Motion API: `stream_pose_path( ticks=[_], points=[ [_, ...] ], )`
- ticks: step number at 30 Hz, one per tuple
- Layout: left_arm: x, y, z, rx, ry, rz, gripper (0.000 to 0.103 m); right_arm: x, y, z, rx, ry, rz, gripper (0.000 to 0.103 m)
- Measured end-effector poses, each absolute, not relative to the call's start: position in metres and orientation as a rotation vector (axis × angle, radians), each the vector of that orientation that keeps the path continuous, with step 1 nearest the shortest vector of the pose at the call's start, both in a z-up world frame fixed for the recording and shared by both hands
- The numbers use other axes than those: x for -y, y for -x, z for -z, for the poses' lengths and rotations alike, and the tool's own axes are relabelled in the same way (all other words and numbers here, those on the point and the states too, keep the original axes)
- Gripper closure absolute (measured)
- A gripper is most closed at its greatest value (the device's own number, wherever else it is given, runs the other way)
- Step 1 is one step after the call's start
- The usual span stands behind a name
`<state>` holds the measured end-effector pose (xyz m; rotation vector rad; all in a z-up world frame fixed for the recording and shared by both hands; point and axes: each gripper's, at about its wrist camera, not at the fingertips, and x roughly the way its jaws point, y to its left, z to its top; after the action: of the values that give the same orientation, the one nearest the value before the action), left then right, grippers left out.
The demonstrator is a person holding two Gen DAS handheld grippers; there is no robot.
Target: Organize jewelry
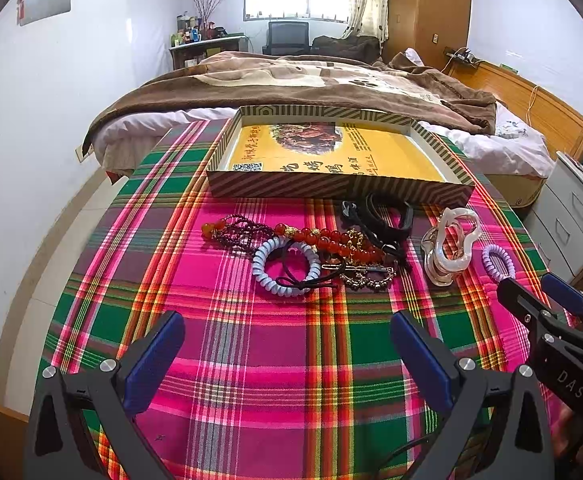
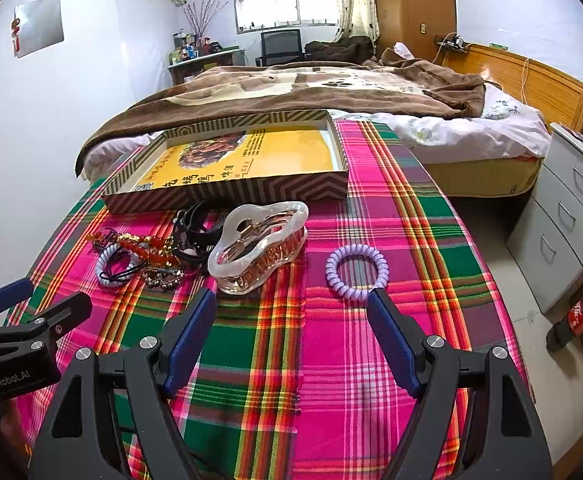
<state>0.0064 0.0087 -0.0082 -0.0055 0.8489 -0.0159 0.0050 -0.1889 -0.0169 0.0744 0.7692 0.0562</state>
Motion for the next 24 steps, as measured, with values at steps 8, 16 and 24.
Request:
stream_pose_path(
  ticks=[8,16,24],
  points=[
    [-0.009,-0.007,0.008,-0.849,0.004,0.015,0.000,0.189,-0.005,0.017,-0.768,-0.075,-0.056,0.026],
    [-0.009,-0.006,0.008,-0.847,0.004,0.013,0.000,0.190,-0.005,0.017,-0.769,-0.077,-0.050,0.026],
    [-0.026,-0.013,0.005,-0.848,0.031,0.006,0.000,0.199,-0.016,0.013,-0.770,-0.097,-0.034,0.026]
  ],
)
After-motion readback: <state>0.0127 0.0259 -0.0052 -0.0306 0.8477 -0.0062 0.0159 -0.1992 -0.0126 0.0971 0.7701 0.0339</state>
